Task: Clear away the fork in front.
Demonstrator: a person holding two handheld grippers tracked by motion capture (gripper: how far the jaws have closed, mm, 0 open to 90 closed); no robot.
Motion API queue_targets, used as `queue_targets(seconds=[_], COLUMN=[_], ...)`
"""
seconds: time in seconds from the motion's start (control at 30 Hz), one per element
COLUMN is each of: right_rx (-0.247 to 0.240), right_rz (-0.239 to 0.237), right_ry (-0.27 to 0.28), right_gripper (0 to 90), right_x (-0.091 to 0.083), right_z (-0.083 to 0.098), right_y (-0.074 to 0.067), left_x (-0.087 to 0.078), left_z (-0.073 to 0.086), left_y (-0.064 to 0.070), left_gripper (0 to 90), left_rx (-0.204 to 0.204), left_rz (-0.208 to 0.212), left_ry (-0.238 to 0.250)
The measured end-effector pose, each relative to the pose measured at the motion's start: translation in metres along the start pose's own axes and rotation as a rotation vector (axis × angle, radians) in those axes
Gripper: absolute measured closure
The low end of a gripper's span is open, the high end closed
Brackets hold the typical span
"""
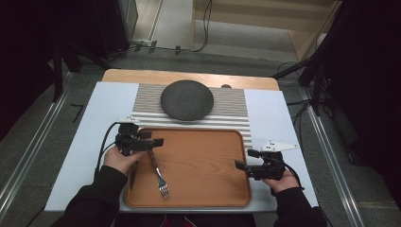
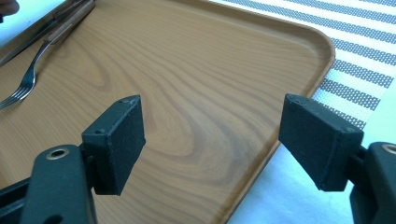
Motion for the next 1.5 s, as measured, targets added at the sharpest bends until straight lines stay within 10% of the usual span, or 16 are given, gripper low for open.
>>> queue_targets(seconds=[0.53,0.7,0.83,1.17,1.5], right_rx=[0.001,0.001,0.001,-0.002,0.007], right_rz=[0.004,0.007,0.006,0.006,0.007], right_ry=[-0.003,-0.001,-0.002,0.002,0.001], right_gripper=[20.6,20.6,20.7,20.7,20.7], right_x=[0.001,0.0,0.0,0.0,-0.001], right_z=[0.0,0.0,0.0,0.0,0.0], right_y=[0.001,0.002,0.001,0.002,0.002], left_x=[-0.002,-0.004,-0.001,0.009,0.002], left_z=[0.009,0.013,0.019,0.039,0.043], left_y=[0.041,0.052,0.06,0.053,0.038], left_gripper=[31.7,54.1,84.4,90.0,90.0], left_rx=[0.118,0.092,0.146,0.2,0.178], left_rz=[0.078,0.126,0.164,0.156,0.138], left_ry=[-0.018,-0.06,-0.094,-0.237,-0.24])
Point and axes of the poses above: each handheld gripper's, and its own axes: x roughly forward along the jaws, z roughly out of its underside, y roughly to its right, the point moved 3 cm from there along x, roughly forward along the jaws, and after that the axes turned 8 degrees about x, right-handed, at the moved point
